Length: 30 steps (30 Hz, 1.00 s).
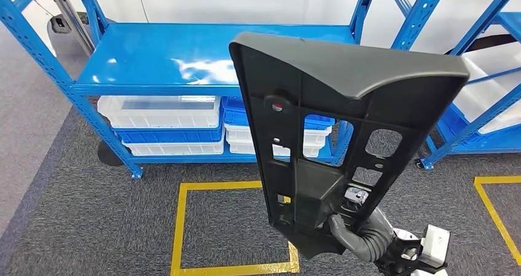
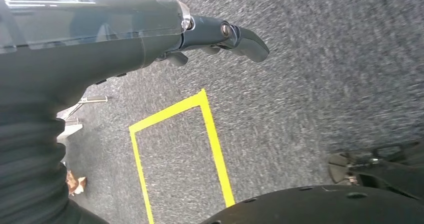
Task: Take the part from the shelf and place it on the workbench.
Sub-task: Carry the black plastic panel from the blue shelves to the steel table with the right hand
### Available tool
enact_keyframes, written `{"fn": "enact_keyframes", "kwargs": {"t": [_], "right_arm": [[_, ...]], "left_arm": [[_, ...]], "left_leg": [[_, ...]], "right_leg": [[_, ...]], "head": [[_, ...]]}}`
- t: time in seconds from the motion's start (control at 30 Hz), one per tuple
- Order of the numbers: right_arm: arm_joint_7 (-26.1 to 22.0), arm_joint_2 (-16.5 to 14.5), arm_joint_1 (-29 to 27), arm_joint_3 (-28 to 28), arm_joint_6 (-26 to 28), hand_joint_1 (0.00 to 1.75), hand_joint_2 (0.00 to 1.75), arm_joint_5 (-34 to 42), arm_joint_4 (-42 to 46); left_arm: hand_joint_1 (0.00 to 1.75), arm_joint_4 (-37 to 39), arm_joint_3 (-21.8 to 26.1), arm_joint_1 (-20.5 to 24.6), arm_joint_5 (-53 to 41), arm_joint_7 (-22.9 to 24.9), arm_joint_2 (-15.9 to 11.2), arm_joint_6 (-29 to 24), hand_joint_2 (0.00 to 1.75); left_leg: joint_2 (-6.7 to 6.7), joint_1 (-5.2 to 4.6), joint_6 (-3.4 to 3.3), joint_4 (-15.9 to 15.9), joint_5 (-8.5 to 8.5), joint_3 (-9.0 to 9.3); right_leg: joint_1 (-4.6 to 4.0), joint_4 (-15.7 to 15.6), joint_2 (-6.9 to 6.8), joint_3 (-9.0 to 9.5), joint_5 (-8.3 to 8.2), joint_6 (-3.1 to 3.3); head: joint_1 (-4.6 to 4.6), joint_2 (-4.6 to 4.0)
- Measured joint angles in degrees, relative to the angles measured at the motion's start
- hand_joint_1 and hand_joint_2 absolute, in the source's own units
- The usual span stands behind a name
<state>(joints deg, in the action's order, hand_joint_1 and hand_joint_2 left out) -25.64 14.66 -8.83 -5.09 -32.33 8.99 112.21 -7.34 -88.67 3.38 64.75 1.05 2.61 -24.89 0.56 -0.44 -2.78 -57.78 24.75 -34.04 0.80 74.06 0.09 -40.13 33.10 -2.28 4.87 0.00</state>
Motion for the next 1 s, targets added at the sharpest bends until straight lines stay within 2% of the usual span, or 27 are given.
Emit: {"fn": "enact_keyframes", "kwargs": {"t": [0.03,0.07,0.1,0.17,0.2,0.23,0.3,0.33,0.37,0.43,0.47,0.5,0.53,0.6,0.63,0.67,0.73,0.8,0.83,0.87,0.93,0.97,1.0], "right_arm": [[-0.03,0.02,0.0,0.0,-0.05,1.75,1.75,0.14,-0.06],[-0.06,0.03,0.04,0.0,-0.13,1.75,1.75,0.28,-0.09],[-0.09,0.04,0.13,0.0,-0.2,1.75,1.75,0.41,-0.1],[-0.12,0.08,0.45,0.0,-0.37,1.75,1.75,0.57,-0.11],[-0.14,0.09,0.6,0.0,-0.44,1.75,1.75,0.64,-0.11],[-0.16,0.1,0.69,0.0,-0.49,1.75,1.75,0.69,-0.12],[-0.15,0.09,0.78,-0.03,-0.49,1.75,1.75,0.76,-0.14],[-0.08,0.08,0.85,-0.08,-0.46,1.75,1.75,0.76,-0.15],[0.03,0.05,0.92,-0.2,-0.45,1.75,1.75,0.75,-0.19],[0.25,0.02,1.03,-0.49,-0.44,1.75,1.75,0.74,-0.35],[0.33,0.0,1.05,-0.65,-0.44,1.75,1.75,0.74,-0.49],[0.37,-0.01,1.07,-0.77,-0.46,1.75,1.75,0.74,-0.64],[0.41,-0.01,1.07,-0.87,-0.49,1.75,1.75,0.75,-0.77],[0.57,-0.01,1.05,-0.99,-0.51,1.75,1.75,0.88,-0.9],[0.66,-0.01,1.02,-1.01,-0.5,1.75,1.75,1.01,-0.91],[0.77,-0.01,0.98,-1.02,-0.45,1.75,1.75,1.14,-0.91],[0.93,-0.01,0.79,-1.05,-0.17,1.75,1.75,1.37,-0.87],[1.06,0.01,0.15,-0.96,0.48,1.75,1.75,1.4,-0.52],[1.1,0.02,-0.33,-0.84,0.85,1.75,1.75,1.35,-0.18],[1.13,0.03,-0.87,-0.68,1.15,1.75,1.75,1.31,0.24],[1.13,0.03,-2.18,-0.37,1.53,1.75,1.75,1.24,1.03],[1.11,0.03,-2.93,-0.22,1.6,1.75,1.75,1.22,1.36],[1.11,0.03,-3.67,-0.08,1.63,1.75,1.75,1.18,1.63]], "left_arm": [[0.0,0.0,0.0,0.05,0.02,-0.04,0.0,-0.09,1.75],[0.0,0.0,0.0,0.1,0.07,-0.07,0.01,-0.17,1.75],[0.0,0.0,0.0,0.15,0.11,-0.09,0.05,-0.24,1.75],[0.0,0.0,0.0,0.2,0.19,-0.14,0.12,-0.37,1.75],[0.0,0.0,0.0,0.18,0.21,-0.15,0.15,-0.45,1.75],[0.0,0.0,0.0,0.16,0.24,-0.17,0.14,-0.55,1.75],[0.0,0.0,0.0,0.09,0.36,-0.21,0.07,-0.74,1.75],[0.0,0.0,0.0,0.1,0.46,-0.24,0.04,-0.81,1.75],[0.0,0.0,0.0,0.11,0.56,-0.29,0.01,-0.86,1.75],[0.0,0.0,0.0,0.19,0.75,-0.47,0.0,-0.98,1.75],[0.0,0.0,0.0,0.22,0.8,-0.55,-0.01,-1.03,1.75],[0.0,0.0,0.0,0.22,0.84,-0.6,-0.02,-1.08,1.75],[0.0,0.0,0.0,0.15,0.84,-0.62,-0.03,-1.1,1.75],[0.0,0.0,0.0,-0.14,0.82,-0.54,-0.07,-1.1,1.75],[0.0,0.0,0.0,-0.26,0.8,-0.51,-0.07,-1.1,1.75],[0.0,0.0,0.0,-0.34,0.76,-0.48,-0.07,-1.09,1.75],[0.0,0.0,0.0,-0.37,0.57,-0.48,-0.07,-1.05,1.75],[0.0,0.0,0.0,-0.39,0.09,-0.47,0.0,-0.9,1.75],[0.0,0.0,0.0,-0.4,-0.19,-0.45,0.03,-0.81,1.75],[0.0,0.0,0.0,-0.4,-0.48,-0.39,0.07,-0.73,1.75],[0.0,0.0,0.0,-0.41,-0.84,-0.22,0.06,-0.59,1.75],[0.0,0.0,0.0,-0.42,-0.93,-0.15,0.06,-0.55,1.75],[0.0,0.0,0.0,-0.44,-0.97,-0.11,0.06,-0.5,1.75]], "left_leg": [[0.01,-0.03,0.09,-0.03,-0.54,-0.82],[0.01,-0.06,0.22,-0.07,-1.11,-1.55],[0.01,-0.11,0.37,-0.14,-1.59,-2.08],[-0.01,-0.22,0.84,-0.26,-2.4,-2.6],[-0.03,-0.19,1.15,-0.23,-2.81,-2.65],[-0.04,-0.16,1.51,-0.1,-3.25,-2.65],[-0.02,-0.05,2.22,-0.28,-3.31,-2.94],[0.0,-0.03,2.56,-1.51,-2.1,-3.5],[0.02,0.03,2.87,-3.91,-0.08,-4.43],[0.04,0.21,3.43,-11.23,4.59,-6.9],[0.03,0.32,3.67,-14.28,5.77,-7.69],[0.03,0.44,3.88,-15.63,5.89,-7.6],[0.03,0.57,4.03,-14.83,5.06,-6.45],[0.48,0.86,4.08,-7.84,2.55,-1.68],[1.19,0.97,3.93,-4.33,2.03,0.66],[1.82,1.04,3.64,-2.02,1.7,2.08],[2.41,0.98,2.93,-0.71,2.07,2.86],[1.62,1.05,2.18,-0.08,1.87,2.81],[1.14,1.13,1.82,0.14,1.7,2.77],[0.63,1.21,1.47,0.38,1.53,2.73],[-0.26,1.1,1.14,0.43,1.44,2.52],[-0.68,1.04,1.09,0.4,1.44,2.43],[-1.1,1.0,1.08,0.36,1.46,2.37]], "right_leg": [[-0.03,-0.52,0.0,1.46,-1.54,0.14],[-0.13,-2.79,0.02,3.8,-3.23,0.42],[-0.31,-6.5,0.04,6.9,-4.01,0.87],[-0.71,-14.32,0.01,12.5,-2.99,1.8],[-0.91,-16.7,-0.03,13.97,-2.16,2.19],[-1.01,-17.81,-0.09,14.39,-1.95,2.48],[-0.82,-18.26,-0.26,14.04,-2.93,3.06],[-0.65,-18.5,-0.39,13.79,-3.47,3.37],[-0.5,-18.65,-0.52,13.48,-3.97,3.6],[-0.56,-18.55,-0.69,12.66,-4.57,3.85],[-0.57,-18.44,-0.75,12.25,-4.82,3.82],[-0.56,-18.26,-0.77,11.87,-5.01,3.74],[-0.51,-18.01,-0.77,11.5,-5.13,3.65],[-0.4,-17.31,-0.35,10.9,-5.16,3.3],[-0.35,-16.99,-0.14,10.53,-5.12,3.06],[-0.34,-16.71,0.13,10.23,-5.11,2.75],[-0.34,-16.44,0.54,9.77,-5.24,2.09],[-0.34,-16.1,1.08,9.51,-5.19,1.4],[-0.31,-15.21,1.08,9.0,-4.56,1.1],[-0.25,-13.18,0.98,7.97,-3.26,0.85],[-0.08,-6.32,0.64,4.56,0.29,0.45],[-0.03,-2.93,0.61,2.87,1.55,0.29],[0.01,-1.01,0.56,1.88,1.81,0.18]], "head": [[0.0,0.0],[0.0,0.0],[0.0,0.0],[0.01,0.0],[0.01,0.0],[0.01,0.0],[0.01,0.0],[0.01,0.0],[0.01,0.0],[0.01,0.0],[0.0,0.0],[0.0,0.0],[0.0,0.0],[0.0,0.0],[0.0,0.0],[0.0,0.0],[0.01,0.0],[0.01,0.0],[0.01,0.0],[0.01,0.0],[0.0,0.0],[0.0,0.0],[0.0,0.0]]}}
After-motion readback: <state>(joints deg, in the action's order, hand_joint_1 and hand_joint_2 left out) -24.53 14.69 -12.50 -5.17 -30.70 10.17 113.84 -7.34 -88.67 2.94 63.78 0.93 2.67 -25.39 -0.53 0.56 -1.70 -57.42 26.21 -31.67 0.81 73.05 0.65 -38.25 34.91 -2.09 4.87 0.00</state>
